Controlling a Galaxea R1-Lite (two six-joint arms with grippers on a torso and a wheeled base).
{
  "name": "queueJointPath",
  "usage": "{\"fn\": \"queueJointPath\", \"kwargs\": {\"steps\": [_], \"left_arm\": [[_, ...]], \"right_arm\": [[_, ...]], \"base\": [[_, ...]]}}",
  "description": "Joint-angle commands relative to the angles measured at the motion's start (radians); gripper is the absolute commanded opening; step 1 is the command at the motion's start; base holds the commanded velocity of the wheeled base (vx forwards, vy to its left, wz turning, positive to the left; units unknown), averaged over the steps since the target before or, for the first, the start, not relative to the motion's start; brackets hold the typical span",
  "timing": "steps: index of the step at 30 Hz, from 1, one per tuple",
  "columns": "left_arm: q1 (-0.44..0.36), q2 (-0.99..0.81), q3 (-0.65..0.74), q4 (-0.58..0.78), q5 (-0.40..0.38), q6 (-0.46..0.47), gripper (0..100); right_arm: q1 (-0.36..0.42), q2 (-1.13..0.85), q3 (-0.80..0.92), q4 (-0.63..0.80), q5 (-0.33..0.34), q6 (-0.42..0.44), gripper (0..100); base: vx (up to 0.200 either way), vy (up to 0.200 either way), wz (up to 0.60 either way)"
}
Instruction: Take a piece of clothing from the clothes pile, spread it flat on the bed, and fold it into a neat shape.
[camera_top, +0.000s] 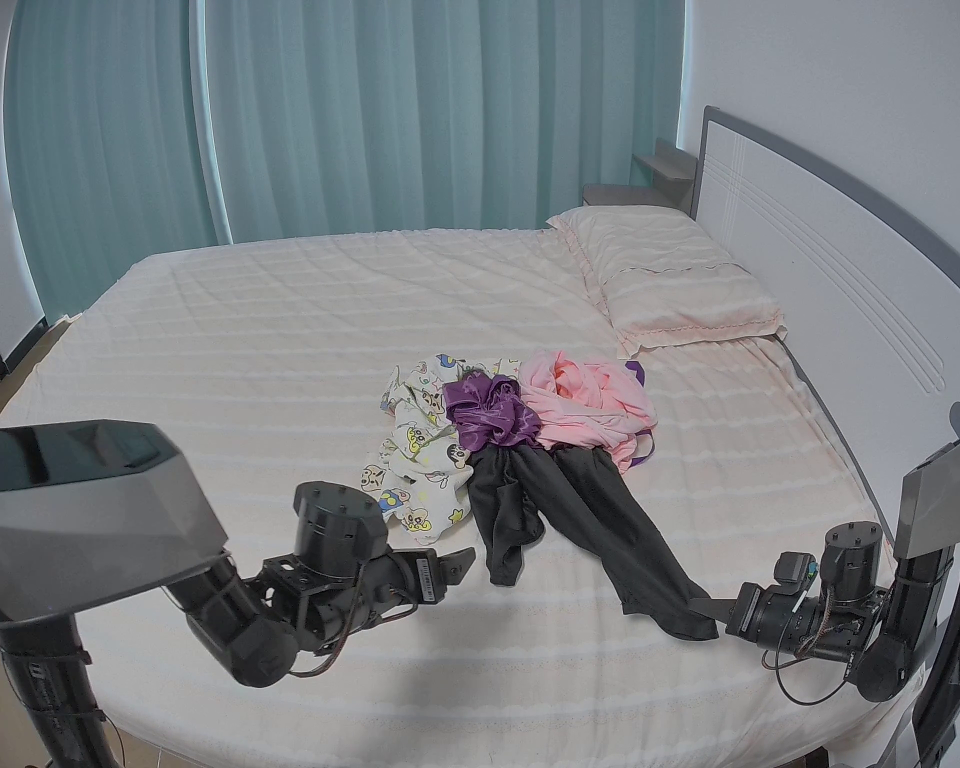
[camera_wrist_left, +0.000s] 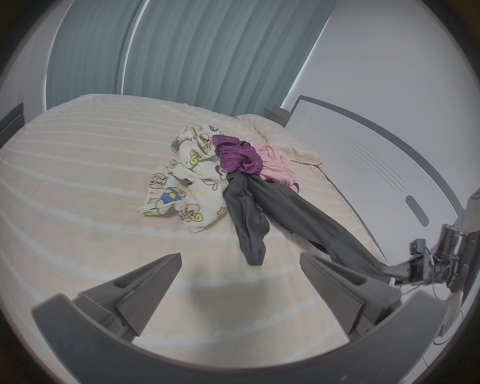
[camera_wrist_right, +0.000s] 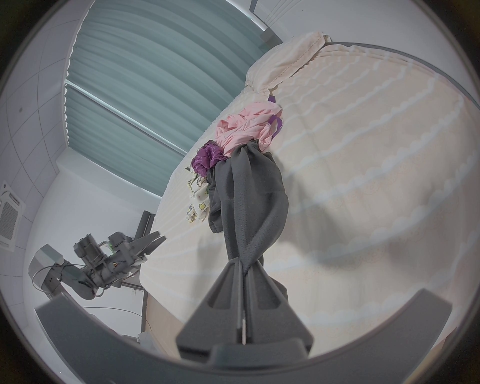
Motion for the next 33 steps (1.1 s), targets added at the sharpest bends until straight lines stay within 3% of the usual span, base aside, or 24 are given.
{"fn": "queueJointPath", "kwargs": {"steps": [1,15,21,33], "left_arm": [[-0.014,0.156,-0.140,-0.016,0.012,-0.011,100],[-0.038,0.328,-0.410,0.041,-0.051,-0.043,100],[-0.041,0.385,-0.487,0.060,-0.053,-0.100,100],[-0.050,0.483,-0.570,0.079,-0.037,-0.098,100]], "right_arm": [[-0.001,-0.007,0.016,-0.015,0.000,-0.001,0],[0.019,-0.015,0.016,-0.013,-0.003,-0.003,0],[0.032,-0.017,0.016,-0.013,-0.009,-0.005,0],[0.032,-0.015,0.016,-0.013,-0.011,-0.005,0]], "base": [[0.000,0.000,0.00],[0.000,0.000,0.00],[0.000,0.000,0.00],[0.000,0.000,0.00]]}}
